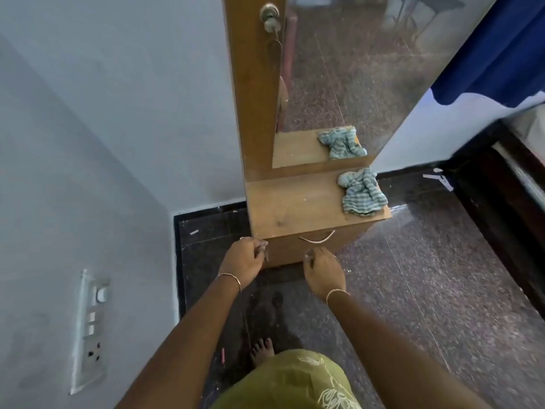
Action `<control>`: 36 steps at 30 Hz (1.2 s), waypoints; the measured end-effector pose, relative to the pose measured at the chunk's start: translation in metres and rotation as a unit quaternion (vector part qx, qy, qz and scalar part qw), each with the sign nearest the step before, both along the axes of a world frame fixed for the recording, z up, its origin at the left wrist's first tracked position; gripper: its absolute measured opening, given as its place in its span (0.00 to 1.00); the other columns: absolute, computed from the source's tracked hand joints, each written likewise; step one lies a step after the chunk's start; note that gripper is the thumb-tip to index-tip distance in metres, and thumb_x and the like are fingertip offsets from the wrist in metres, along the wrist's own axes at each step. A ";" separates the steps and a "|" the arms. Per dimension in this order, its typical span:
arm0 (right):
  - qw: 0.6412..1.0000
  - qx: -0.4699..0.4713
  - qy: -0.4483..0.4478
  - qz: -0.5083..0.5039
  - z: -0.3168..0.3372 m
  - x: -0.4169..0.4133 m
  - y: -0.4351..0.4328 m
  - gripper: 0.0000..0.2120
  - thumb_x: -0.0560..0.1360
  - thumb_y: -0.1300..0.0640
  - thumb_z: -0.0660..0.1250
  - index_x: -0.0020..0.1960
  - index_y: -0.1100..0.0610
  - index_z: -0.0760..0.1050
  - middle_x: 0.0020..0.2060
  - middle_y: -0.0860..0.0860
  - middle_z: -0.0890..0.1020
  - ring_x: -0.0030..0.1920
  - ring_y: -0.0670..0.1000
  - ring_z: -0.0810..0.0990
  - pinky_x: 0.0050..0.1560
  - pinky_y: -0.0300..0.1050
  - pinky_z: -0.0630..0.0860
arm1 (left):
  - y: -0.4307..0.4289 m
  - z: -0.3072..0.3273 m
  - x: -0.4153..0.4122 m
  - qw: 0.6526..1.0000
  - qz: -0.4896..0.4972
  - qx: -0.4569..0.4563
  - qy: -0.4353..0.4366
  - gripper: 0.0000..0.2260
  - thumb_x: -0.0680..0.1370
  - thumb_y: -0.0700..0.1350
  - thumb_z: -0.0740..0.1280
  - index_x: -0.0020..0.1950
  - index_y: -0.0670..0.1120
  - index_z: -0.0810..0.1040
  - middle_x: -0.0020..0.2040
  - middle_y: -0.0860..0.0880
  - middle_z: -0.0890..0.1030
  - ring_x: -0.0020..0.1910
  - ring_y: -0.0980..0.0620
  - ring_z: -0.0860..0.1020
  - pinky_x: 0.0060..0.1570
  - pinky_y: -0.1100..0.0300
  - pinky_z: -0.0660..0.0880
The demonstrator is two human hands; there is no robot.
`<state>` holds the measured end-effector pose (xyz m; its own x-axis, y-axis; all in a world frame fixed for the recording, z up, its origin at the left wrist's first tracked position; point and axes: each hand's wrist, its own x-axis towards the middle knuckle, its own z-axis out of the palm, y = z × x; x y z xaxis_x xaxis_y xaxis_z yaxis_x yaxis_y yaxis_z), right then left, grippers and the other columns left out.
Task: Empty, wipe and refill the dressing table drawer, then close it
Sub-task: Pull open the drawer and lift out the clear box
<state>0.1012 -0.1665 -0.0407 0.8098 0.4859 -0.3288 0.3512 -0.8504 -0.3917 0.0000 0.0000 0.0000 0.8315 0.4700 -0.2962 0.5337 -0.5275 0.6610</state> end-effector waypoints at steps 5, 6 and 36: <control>1.000 0.000 0.005 -0.030 -0.029 0.028 -0.002 0.13 0.79 0.57 0.58 0.56 0.63 0.75 0.56 0.59 0.76 0.58 0.60 0.74 0.59 0.51 0.70 | 0.004 -0.025 0.024 0.989 -0.103 0.105 0.003 0.14 0.80 0.43 0.59 0.61 0.47 0.79 0.64 0.50 0.76 0.63 0.51 0.72 0.63 0.60 0.68; 0.999 -0.001 0.010 -0.035 -0.036 0.032 -0.001 0.13 0.79 0.57 0.59 0.58 0.63 0.74 0.57 0.60 0.76 0.59 0.60 0.74 0.59 0.51 0.70 | 0.004 -0.031 0.028 0.986 -0.112 0.120 0.001 0.13 0.80 0.43 0.59 0.60 0.48 0.79 0.64 0.52 0.76 0.62 0.51 0.72 0.63 0.59 0.70; 0.992 -0.077 0.059 0.080 -0.082 0.043 -0.016 0.19 0.77 0.58 0.61 0.66 0.63 0.67 0.61 0.61 0.75 0.61 0.62 0.74 0.60 0.54 0.71 | -0.022 -0.054 0.034 0.972 -0.126 0.200 -0.015 0.13 0.78 0.44 0.61 0.63 0.48 0.75 0.59 0.49 0.77 0.59 0.48 0.73 0.57 0.52 0.72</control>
<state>0.1439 -0.1825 -0.1223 0.6782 0.5414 -0.4968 0.4458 -0.8406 -0.3076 0.0341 -0.0217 -0.0542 0.9405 0.3227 -0.1062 0.3380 -0.8568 0.3895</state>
